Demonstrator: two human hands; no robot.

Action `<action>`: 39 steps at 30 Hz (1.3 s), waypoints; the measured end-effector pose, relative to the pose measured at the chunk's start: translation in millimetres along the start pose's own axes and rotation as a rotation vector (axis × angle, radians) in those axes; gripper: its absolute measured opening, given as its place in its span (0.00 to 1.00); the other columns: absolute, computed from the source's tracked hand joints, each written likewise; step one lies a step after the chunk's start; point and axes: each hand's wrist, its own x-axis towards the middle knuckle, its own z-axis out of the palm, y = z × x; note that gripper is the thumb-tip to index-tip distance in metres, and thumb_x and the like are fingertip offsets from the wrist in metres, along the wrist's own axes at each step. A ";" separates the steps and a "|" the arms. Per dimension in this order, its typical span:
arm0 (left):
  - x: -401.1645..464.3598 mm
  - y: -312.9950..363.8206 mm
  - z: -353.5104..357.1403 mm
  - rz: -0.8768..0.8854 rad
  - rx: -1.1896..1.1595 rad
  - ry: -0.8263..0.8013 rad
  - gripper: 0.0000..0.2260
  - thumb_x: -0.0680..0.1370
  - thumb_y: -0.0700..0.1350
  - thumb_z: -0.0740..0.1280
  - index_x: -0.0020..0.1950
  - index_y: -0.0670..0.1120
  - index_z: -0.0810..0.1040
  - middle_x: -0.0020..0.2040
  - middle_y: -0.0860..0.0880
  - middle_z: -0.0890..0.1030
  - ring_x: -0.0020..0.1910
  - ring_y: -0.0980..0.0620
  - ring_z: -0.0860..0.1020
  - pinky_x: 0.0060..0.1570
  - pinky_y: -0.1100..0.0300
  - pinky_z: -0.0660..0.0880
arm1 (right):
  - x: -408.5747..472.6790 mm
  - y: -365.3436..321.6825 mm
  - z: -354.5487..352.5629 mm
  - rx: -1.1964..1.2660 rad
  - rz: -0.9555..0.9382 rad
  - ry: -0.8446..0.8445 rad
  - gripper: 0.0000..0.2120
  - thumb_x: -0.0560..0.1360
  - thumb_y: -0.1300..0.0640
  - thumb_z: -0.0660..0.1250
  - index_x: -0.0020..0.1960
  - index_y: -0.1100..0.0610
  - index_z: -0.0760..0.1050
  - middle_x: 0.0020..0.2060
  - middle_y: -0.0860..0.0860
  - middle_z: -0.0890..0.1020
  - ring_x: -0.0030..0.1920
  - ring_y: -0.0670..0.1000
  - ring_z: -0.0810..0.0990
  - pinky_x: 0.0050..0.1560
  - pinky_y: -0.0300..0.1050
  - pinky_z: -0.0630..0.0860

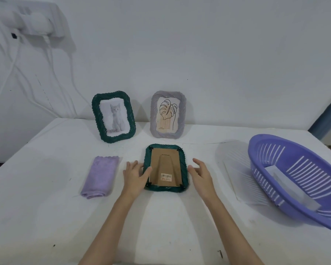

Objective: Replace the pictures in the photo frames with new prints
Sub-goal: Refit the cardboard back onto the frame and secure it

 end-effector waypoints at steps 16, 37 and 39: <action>-12.7 75.5 -19.2 0.105 -0.606 -0.114 0.35 0.72 0.42 0.70 0.74 0.48 0.55 0.53 0.55 0.81 0.52 0.60 0.80 0.54 0.66 0.76 | 33.9 -122.1 4.2 -0.439 -0.399 -0.193 0.14 0.76 0.38 0.54 0.54 0.37 0.76 0.38 0.42 0.79 0.44 0.45 0.76 0.48 0.43 0.71; 9.1 18.4 -29.4 0.044 -0.052 -0.249 0.39 0.62 0.38 0.79 0.69 0.50 0.66 0.60 0.47 0.70 0.47 0.52 0.72 0.45 0.66 0.72 | 30.8 -32.6 -16.2 -0.409 -0.138 -0.290 0.35 0.62 0.52 0.76 0.63 0.34 0.64 0.56 0.46 0.76 0.53 0.48 0.73 0.57 0.46 0.70; 11.2 14.6 -29.8 0.061 0.061 -0.241 0.40 0.62 0.42 0.79 0.70 0.52 0.65 0.58 0.50 0.70 0.54 0.50 0.69 0.55 0.59 0.70 | 33.9 -25.3 -12.4 -0.512 -0.135 -0.285 0.35 0.61 0.46 0.74 0.63 0.31 0.63 0.57 0.47 0.75 0.58 0.50 0.70 0.63 0.57 0.65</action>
